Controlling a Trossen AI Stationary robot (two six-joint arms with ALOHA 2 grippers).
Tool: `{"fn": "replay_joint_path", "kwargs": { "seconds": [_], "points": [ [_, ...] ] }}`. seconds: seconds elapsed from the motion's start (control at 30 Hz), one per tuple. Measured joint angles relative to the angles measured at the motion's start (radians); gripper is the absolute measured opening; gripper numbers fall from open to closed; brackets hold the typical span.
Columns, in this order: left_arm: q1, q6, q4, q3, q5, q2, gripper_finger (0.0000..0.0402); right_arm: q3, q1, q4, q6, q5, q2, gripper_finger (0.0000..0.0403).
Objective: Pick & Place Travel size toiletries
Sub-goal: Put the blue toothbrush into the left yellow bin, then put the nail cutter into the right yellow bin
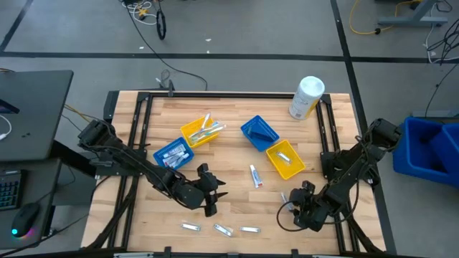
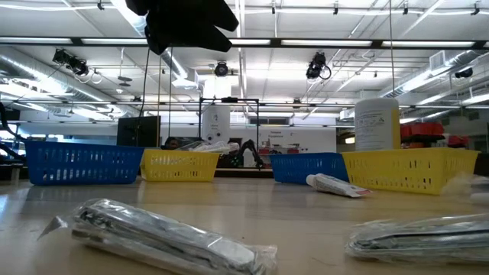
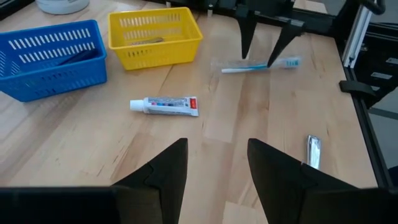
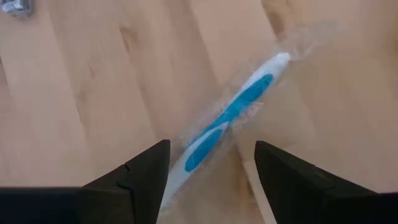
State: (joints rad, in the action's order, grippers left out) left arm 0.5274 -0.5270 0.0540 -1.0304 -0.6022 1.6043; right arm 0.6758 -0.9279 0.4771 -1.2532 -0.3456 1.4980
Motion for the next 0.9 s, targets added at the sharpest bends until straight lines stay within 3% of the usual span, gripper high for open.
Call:
{"fn": "replay_joint_path", "kwargs": {
  "seconds": [0.47, 0.73, 0.9],
  "points": [
    [0.03, 0.0, 0.005, 0.0, -0.021, -0.031, 0.0175, 0.004, 0.0, -0.038, -0.014, 0.024, 0.067, 0.0206],
    [0.052, -0.017, 0.006, -0.001, 0.005, -0.034, 0.0175, 0.0, -0.001, -0.038, 0.016, 0.072, 0.015, 0.0222],
    [0.055, -0.064, 0.008, -0.001, 0.023, -0.033, 0.0175, 0.03, 0.001, -0.033, 0.105, 0.041, -0.03, 0.0241]
  ]
}}
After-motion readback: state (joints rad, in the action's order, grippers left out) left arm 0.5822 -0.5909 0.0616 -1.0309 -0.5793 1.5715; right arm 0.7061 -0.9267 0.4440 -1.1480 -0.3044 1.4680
